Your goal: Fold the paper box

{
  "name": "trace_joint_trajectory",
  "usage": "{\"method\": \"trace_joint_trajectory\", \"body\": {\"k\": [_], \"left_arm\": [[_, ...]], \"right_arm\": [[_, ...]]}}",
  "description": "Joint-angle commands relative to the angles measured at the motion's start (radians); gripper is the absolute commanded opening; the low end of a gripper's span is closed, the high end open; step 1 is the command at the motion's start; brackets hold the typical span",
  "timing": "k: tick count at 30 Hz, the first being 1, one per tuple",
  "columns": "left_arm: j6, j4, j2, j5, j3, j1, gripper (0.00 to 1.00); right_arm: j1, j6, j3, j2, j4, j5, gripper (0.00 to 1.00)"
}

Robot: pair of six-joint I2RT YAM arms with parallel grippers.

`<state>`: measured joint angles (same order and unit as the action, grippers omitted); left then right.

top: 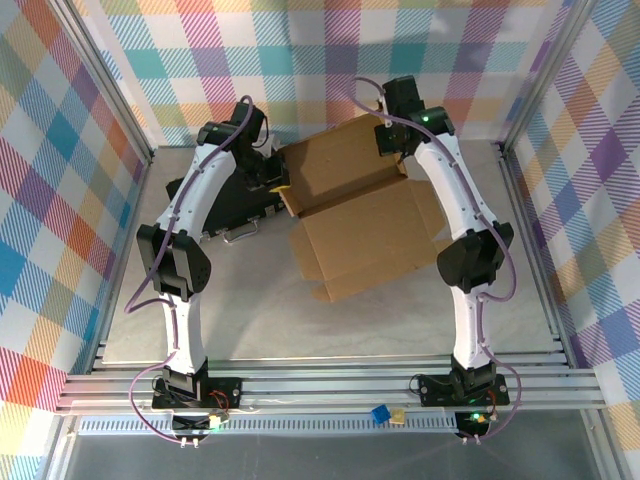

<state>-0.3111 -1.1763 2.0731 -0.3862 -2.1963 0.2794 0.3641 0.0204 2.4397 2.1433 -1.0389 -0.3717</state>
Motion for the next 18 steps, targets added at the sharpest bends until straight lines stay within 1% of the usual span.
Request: {"method": "trace_joint_trajectory", "body": {"k": [1, 5, 9, 15, 18], "left_arm": [[-0.033, -0.046, 0.007, 0.058, -0.030, 0.008, 0.00], [-0.089, -0.051, 0.007, 0.184, -0.023, 0.032, 0.00], [-0.130, -0.052, 0.015, 0.277, -0.023, 0.068, 0.00], [-0.164, -0.057, 0.027, 0.383, -0.026, 0.118, 0.00], [-0.169, -0.053, 0.027, 0.399, -0.025, 0.130, 0.00]], "right_arm": [[0.020, 0.003, 0.027, -0.012, -0.005, -0.155, 0.00], [0.041, -0.025, 0.026, -0.028, -0.050, -0.211, 0.00], [0.050, -0.060, 0.021, -0.035, -0.089, -0.241, 0.00], [0.052, -0.079, 0.022, -0.038, -0.113, -0.228, 0.00], [0.052, -0.084, 0.022, -0.039, -0.121, -0.207, 0.00]]}}
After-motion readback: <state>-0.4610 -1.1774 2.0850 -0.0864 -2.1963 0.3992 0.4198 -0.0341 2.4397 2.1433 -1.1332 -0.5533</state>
